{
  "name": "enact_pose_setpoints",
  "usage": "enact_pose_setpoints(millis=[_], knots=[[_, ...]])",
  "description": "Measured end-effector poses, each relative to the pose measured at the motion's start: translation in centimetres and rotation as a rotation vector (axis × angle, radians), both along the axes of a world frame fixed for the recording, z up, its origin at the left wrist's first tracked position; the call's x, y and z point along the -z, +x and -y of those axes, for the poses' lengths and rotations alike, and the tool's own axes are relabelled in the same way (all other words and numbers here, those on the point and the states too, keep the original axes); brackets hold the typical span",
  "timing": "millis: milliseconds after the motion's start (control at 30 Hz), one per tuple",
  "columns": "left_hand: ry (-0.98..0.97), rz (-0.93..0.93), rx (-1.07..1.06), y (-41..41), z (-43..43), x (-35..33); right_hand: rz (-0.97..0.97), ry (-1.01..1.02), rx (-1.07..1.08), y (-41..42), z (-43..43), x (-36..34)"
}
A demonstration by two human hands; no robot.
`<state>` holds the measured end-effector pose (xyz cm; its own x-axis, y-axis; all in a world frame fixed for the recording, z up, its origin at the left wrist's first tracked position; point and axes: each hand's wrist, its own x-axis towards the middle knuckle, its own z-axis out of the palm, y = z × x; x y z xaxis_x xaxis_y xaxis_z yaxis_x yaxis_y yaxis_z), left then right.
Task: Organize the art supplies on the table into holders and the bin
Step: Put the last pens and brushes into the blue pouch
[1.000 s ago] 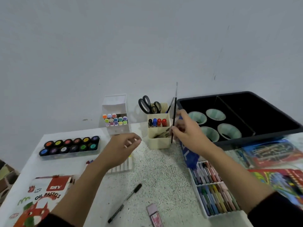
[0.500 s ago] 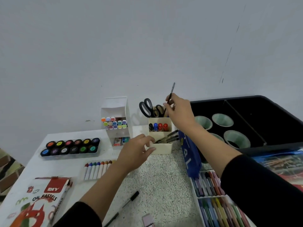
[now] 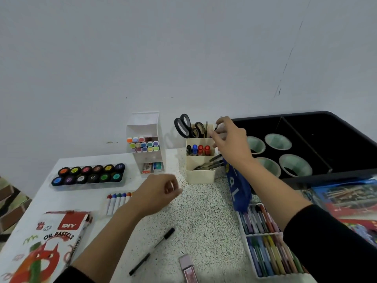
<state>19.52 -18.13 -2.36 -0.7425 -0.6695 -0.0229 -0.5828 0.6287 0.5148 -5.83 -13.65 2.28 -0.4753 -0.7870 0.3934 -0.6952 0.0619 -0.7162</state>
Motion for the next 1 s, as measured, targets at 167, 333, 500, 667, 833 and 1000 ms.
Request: enact_pose_setpoints(millis=[167,333,500,667,833,1000], knots=[[0.114,0.43,0.139,2.6,-1.8,0.7,-0.146,0.087,-0.024,0.8,-2.7,1.0],[0.084,0.506,0.132,3.1,-3.4,1.1,-0.406,0.26,-0.163,1.3,-4.2,2.5],[0.056,0.453,0.157,3.4,-3.3,0.3,-0.327,0.314,-0.181,1.3,-4.6,2.9],[0.273,0.037,0.04,2.8,-2.9,-2.1,-0.267,0.255,-0.158,1.1,-4.8,3.1],[0.181,-0.068,-0.054,0.0,-1.9,-3.9,-0.197,0.219,-0.148,1.4,-5.1,3.0],[0.042,0.162,0.066,-2.8,-0.3,-6.2,-0.163,0.213,-0.137,1.7,-5.3,3.3]])
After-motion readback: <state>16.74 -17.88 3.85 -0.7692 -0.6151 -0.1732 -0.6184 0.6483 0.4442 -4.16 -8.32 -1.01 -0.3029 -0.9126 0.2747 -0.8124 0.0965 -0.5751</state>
